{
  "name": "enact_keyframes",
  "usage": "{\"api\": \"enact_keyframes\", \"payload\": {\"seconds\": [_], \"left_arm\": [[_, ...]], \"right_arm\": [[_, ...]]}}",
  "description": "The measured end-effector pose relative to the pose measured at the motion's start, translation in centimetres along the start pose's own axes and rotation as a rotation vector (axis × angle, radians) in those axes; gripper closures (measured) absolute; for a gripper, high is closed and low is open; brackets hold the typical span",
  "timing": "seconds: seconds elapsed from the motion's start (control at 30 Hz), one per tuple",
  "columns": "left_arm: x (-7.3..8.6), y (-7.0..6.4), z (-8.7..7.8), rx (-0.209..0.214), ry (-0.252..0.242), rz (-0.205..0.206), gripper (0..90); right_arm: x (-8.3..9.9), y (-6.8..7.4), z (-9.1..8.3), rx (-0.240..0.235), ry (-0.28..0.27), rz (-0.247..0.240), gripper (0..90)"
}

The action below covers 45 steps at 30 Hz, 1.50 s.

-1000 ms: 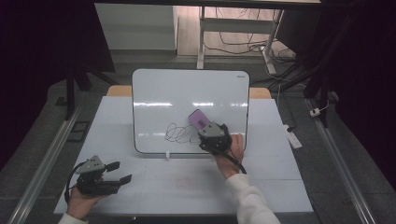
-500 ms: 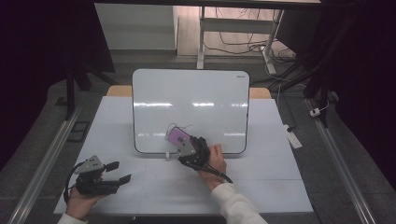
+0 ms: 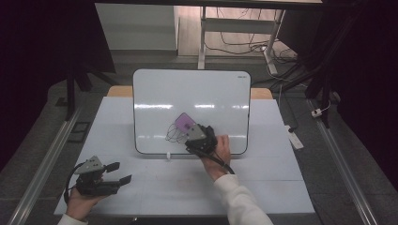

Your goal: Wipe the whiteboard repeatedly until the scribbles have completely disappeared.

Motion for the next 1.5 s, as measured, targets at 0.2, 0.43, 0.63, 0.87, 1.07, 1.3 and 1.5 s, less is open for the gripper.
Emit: {"api": "enact_keyframes", "payload": {"seconds": [0.2, 0.43, 0.63, 0.87, 1.07, 1.3, 1.5], "left_arm": [[0.0, 0.0, 0.0, 0.0, -0.001, 0.0, 25.1], [0.0, 0.1, -0.1, 0.001, -0.003, 0.001, 25.1], [0.0, 0.2, -0.2, 0.001, -0.007, -0.003, 25.2], [0.0, 0.3, -0.2, 0.006, -0.008, -0.008, 25.1], [0.0, 0.3, -0.2, 0.003, -0.006, -0.006, 25.1], [0.0, 0.3, -0.1, 0.003, -0.004, -0.004, 25.1], [0.0, 0.3, -0.2, 0.004, -0.005, -0.005, 25.2]], "right_arm": [[-0.5, 5.6, 2.1, -0.073, 0.067, -0.165, 40.4], [-0.9, 5.5, 2.2, -0.068, 0.076, -0.177, 40.4], [-2.5, 1.9, 1.5, -0.013, 0.052, -0.076, 40.3], [-2.9, 2.6, 1.8, -0.039, 0.088, -0.108, 40.5], [-0.7, 7.1, 2.7, -0.11, 0.157, -0.241, 40.5], [-0.1, 5.3, 1.6, -0.067, 0.175, -0.214, 40.5], [-1.1, 1.3, 0.6, -0.027, 0.096, -0.071, 40.4]]}}
Point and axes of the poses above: each handheld gripper's, and its own axes: z roughly forward along the jaws, x roughly out of its underside, y roughly to its left, the point moved 6 cm from there along z, roughly forward along the jaws, and after that the axes turned 13 degrees about -x, right-handed, at the moved point
